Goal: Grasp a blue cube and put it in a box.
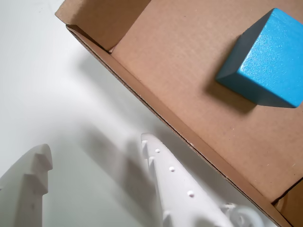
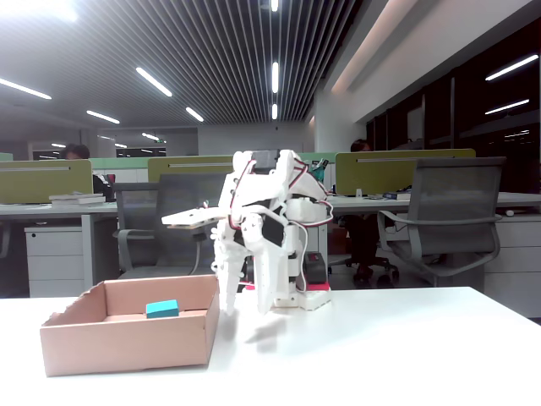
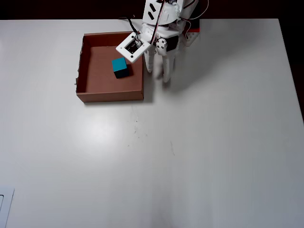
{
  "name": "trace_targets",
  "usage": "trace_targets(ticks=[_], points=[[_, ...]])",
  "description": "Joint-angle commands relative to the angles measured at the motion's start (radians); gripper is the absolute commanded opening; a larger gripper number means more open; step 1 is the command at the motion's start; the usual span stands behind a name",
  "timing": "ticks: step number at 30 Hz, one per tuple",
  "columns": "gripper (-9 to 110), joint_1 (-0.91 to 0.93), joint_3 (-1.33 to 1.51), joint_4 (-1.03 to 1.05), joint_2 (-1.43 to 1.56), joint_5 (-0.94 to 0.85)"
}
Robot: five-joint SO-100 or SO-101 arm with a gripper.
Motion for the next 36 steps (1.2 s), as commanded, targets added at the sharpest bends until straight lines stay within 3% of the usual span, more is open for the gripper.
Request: trace_targets(ticks=[1,9,18,25,36], points=[[25,-0.002,-0.008,-0.002,0.008,-0.006],[25,-0.031,-0.008,0.0,0.008,-0.008],[25,-0.272,-0.008,-0.183,-0.005,0.003],[25,-0.405,-0.006,-0.11,0.006,0.005],[24,-0.46,-0.006,-0.058,0.005,0.005]])
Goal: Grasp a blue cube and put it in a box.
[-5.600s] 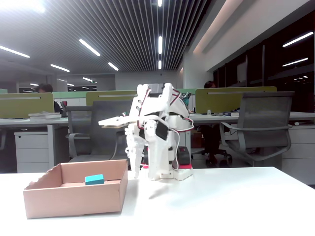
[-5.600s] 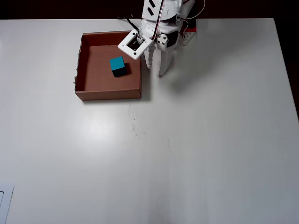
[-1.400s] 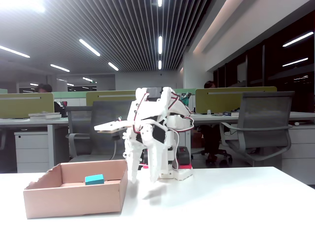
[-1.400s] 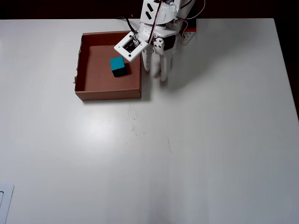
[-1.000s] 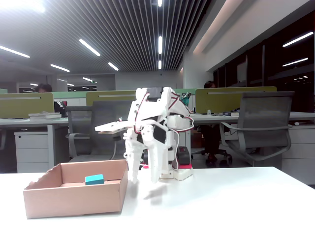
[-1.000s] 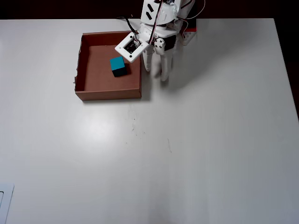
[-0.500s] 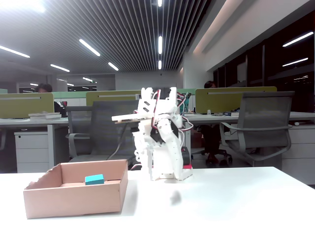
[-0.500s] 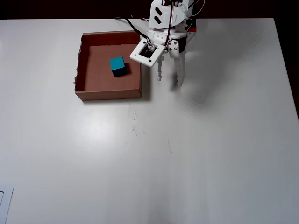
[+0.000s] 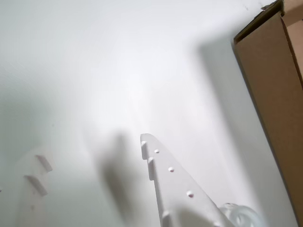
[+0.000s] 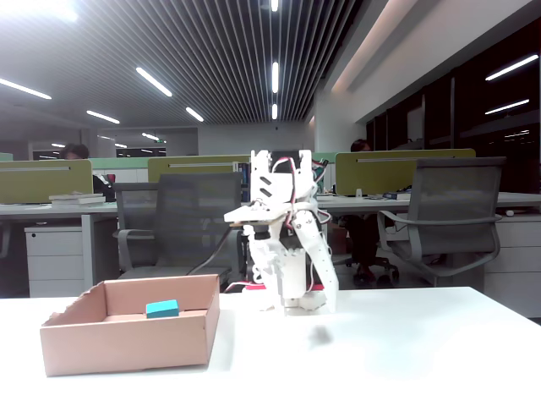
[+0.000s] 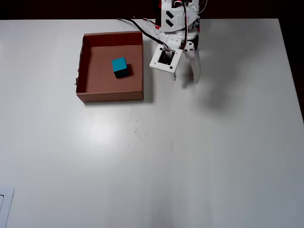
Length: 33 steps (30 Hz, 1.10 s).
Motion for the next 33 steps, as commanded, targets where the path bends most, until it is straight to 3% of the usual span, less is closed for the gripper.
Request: trace_targets(ticks=[1,33], points=[[25,-0.011,-0.006,0.006,0.008,0.005],[25,-0.035,-0.006,0.04,0.008,0.003]])
